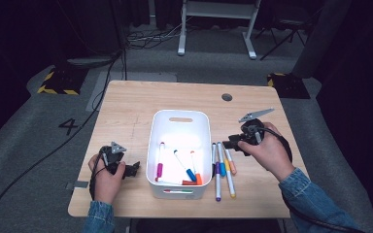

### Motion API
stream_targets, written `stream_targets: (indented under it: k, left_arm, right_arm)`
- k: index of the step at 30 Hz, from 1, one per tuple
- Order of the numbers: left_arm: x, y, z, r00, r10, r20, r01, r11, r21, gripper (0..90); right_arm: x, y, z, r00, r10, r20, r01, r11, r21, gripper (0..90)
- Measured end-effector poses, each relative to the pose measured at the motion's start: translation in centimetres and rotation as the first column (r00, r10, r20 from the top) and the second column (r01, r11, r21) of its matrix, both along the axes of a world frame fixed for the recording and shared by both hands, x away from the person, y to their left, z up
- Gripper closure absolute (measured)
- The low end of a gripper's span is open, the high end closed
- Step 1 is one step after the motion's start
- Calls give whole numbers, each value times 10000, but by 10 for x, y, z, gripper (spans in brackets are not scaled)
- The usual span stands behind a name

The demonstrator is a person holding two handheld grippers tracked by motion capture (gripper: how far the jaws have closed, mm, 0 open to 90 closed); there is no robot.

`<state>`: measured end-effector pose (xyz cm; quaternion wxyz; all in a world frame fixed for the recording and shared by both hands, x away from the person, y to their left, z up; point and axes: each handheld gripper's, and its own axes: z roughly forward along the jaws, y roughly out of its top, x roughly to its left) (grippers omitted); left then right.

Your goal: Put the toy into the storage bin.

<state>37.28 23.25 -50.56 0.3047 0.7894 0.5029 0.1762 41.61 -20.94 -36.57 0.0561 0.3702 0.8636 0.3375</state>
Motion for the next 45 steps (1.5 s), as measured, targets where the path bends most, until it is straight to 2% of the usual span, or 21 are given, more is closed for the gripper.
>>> stream_targets:
  k: [15,21,32,34,36,38,39,42,45]
  left_arm:
    - [0,0,0,10000,0,1,0,10000,-2,0]
    - [0,0,0,10000,-2,-1,2,10000,-1,0]
    - [0,0,0,10000,9,24,-9,10000,26,0]
    - [0,0,0,10000,1,0,-1,10000,-6,0]
    - [0,0,0,10000,2,1,-2,10000,-5,0]
    - [0,0,0,10000,-7,9,7,10000,15,0]
    - [0,0,0,10000,3,2,-3,10000,-5,0]
    - [0,0,0,10000,0,1,0,10000,-3,0]
    - [0,0,0,10000,-1,-1,1,10000,-4,0]
  right_arm:
    - [24,-10,-63,9947,-596,-843,523,9948,-872,655]
    - [31,-13,-80,9909,-769,-1106,640,9912,-1155,670]
    - [39,-15,-98,9858,-1070,-1291,859,9835,-1591,695]
    - [40,-17,-100,9848,-1207,-1253,971,9788,-1802,710]
    - [40,-19,-102,9814,-1410,-1306,1127,9726,-2032,761]
    - [41,-21,-102,9807,-1556,-1187,1264,9667,-2225,768]
    - [40,-21,-102,9775,-1706,-1241,1400,9646,-2233,769]
    - [40,-22,-102,9763,-1745,-1277,1428,9638,-2253,770]
    - [40,-23,-101,9755,-1734,-1355,1432,9677,-2074,770]
